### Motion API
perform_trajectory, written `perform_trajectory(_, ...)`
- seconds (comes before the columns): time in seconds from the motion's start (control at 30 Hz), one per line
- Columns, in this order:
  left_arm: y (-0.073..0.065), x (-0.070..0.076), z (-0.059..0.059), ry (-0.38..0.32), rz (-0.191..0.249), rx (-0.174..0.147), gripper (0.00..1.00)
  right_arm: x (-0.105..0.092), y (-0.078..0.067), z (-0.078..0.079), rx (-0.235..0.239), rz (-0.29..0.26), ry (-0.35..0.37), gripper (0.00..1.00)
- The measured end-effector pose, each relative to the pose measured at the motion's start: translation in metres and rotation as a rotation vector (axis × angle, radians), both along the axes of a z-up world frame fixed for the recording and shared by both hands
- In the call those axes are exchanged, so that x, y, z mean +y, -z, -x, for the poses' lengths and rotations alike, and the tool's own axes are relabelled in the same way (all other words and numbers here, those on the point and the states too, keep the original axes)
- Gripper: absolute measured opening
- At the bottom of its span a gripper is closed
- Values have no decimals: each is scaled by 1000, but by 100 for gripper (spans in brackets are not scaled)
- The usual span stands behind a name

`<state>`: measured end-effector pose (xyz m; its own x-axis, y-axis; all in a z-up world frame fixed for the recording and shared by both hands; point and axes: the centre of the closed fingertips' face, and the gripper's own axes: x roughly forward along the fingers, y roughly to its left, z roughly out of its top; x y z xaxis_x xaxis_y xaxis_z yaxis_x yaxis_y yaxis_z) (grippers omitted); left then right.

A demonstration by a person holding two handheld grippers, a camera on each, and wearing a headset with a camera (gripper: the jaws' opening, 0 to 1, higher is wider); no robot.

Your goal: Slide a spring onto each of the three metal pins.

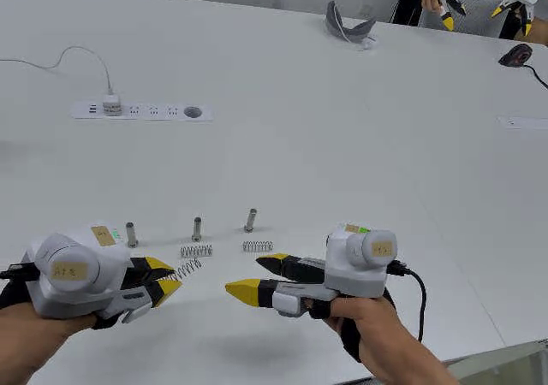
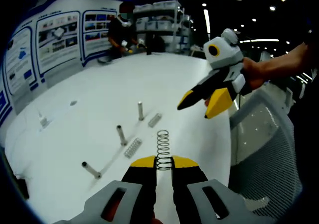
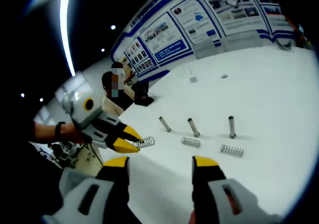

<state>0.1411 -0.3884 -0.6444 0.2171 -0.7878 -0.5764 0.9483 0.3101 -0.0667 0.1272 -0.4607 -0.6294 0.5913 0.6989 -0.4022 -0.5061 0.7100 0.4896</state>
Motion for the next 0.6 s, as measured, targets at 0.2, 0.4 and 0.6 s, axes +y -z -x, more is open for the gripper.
perform_trajectory(0.2,-7,-13,9,35,20,-3,10,8,-6,-2,2,-54,-14,42)
perform_trajectory(0.4,-11,-23,21,84,23,-8,10,17,-10,1,20,-96,-36,31)
perform_trajectory(0.6,-18,-33,29,116,39,-16,10,25,-11,6,45,-136,-65,26)
